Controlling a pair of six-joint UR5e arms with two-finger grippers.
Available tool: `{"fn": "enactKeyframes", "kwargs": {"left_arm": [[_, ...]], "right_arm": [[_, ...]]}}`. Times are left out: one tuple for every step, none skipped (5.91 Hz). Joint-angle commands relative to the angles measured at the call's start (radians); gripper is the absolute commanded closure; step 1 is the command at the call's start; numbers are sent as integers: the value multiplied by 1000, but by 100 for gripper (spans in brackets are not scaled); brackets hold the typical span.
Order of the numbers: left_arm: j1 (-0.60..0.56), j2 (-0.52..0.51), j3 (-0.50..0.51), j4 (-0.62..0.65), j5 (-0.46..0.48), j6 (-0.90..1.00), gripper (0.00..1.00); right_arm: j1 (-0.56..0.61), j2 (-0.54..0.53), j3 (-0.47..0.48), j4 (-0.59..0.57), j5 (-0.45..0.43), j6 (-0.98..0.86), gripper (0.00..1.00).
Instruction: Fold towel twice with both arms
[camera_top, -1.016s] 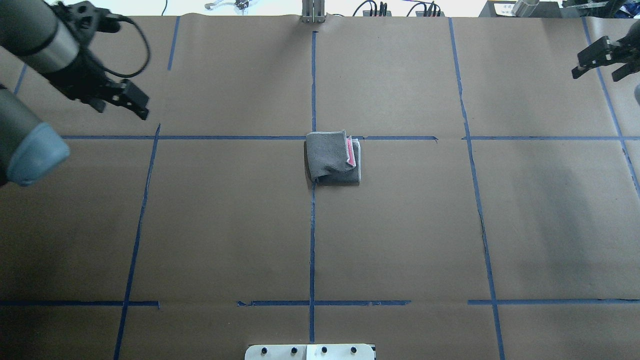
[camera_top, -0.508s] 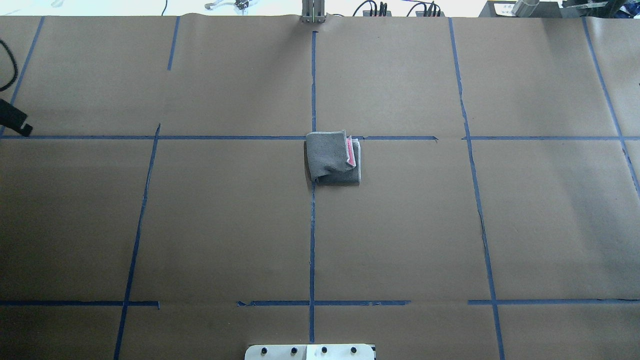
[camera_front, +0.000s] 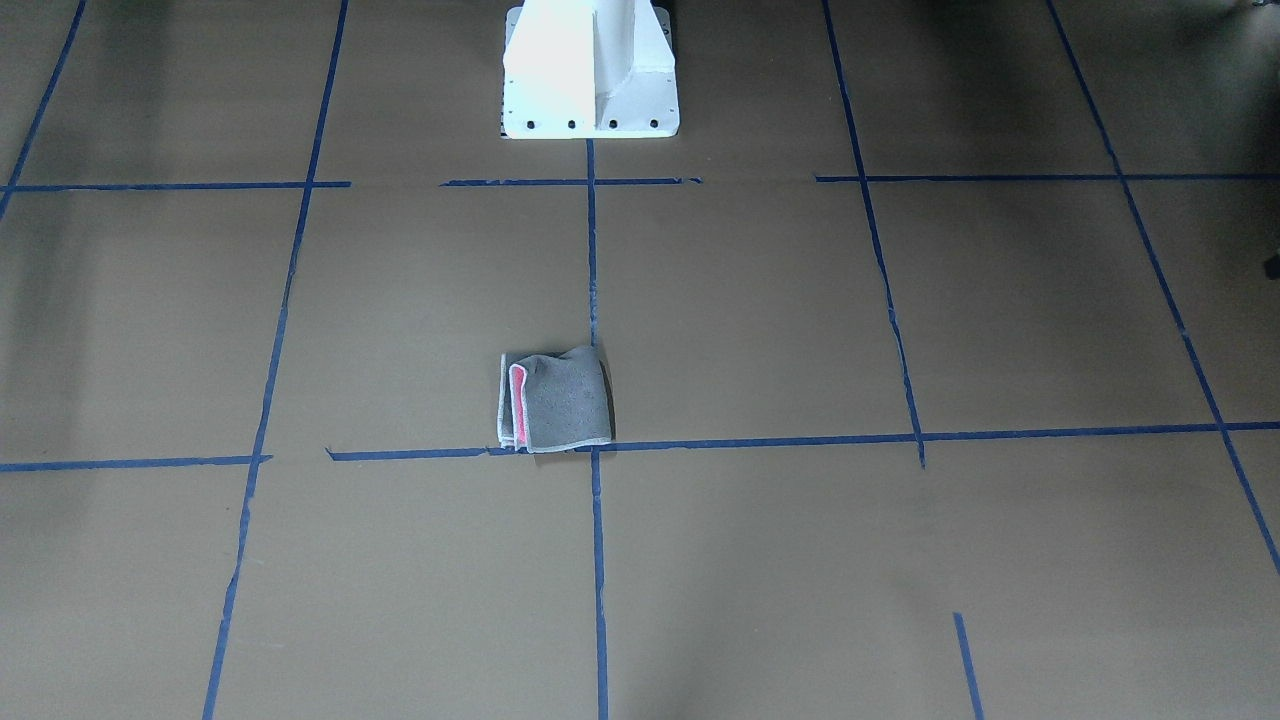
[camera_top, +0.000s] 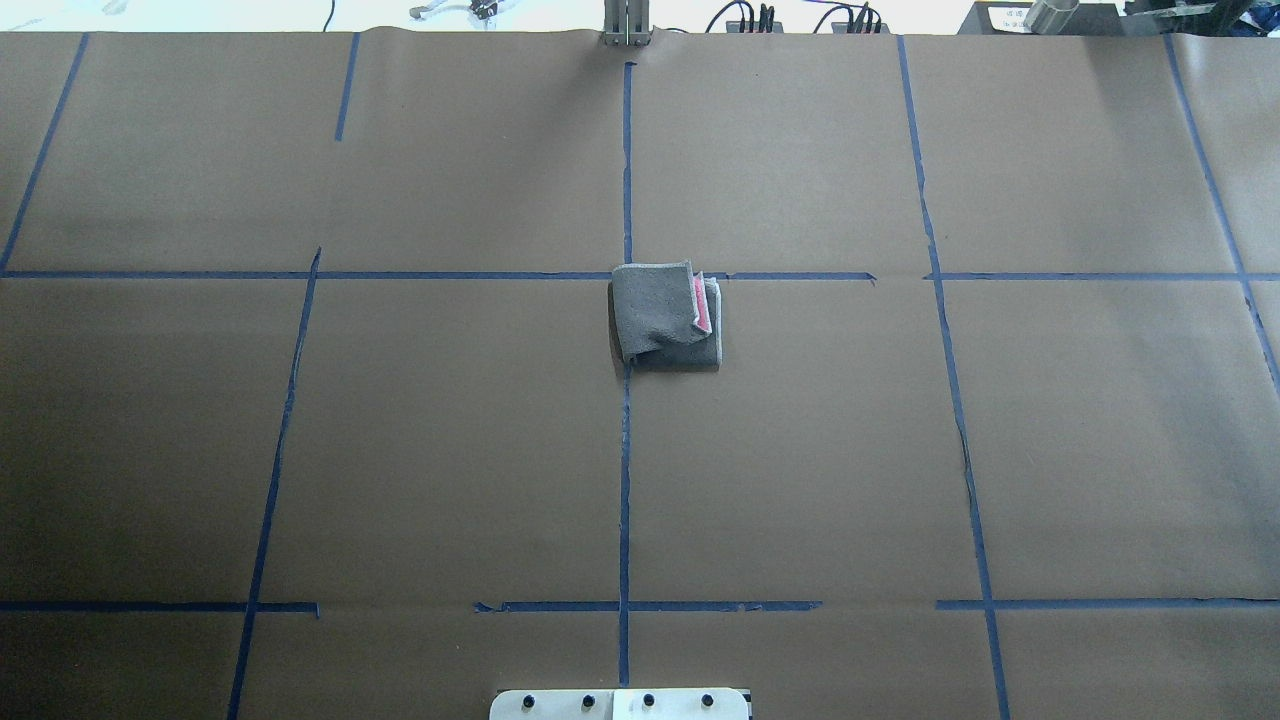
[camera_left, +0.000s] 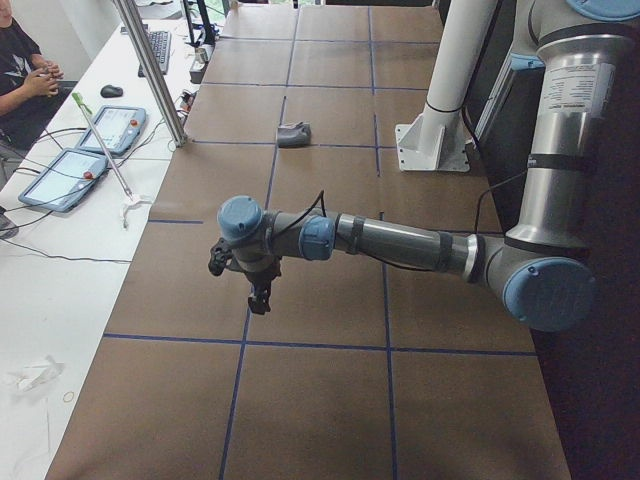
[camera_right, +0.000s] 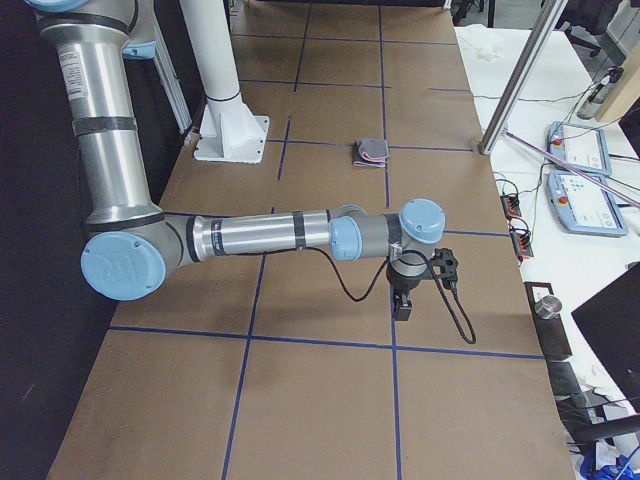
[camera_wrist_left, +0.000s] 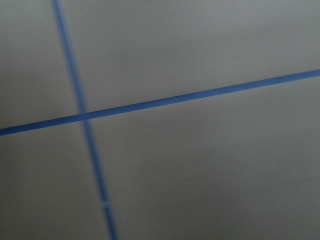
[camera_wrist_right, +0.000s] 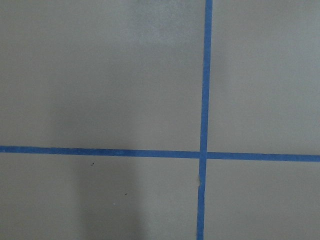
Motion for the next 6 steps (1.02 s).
{"fn": "enactKeyframes", "kwargs": {"left_arm": [[-59, 53, 61, -3, 3, 43, 0], [-62, 74, 39, -1, 19, 34, 0], [-62, 83, 23, 12, 48, 28, 0], [-60, 81, 20, 14, 116, 13, 0], [-59, 78, 12, 6, 160, -30, 0], [-57, 80, 11, 5, 154, -27, 0]], "right_arm": [[0, -36, 9, 6, -1, -1, 0], [2, -68, 19, 10, -1, -1, 0], [2, -106, 57, 12, -3, -1, 0], [5, -133, 81, 12, -3, -1, 0], [5, -140, 83, 12, -3, -1, 0], [8, -147, 83, 9, -3, -1, 0]]}}
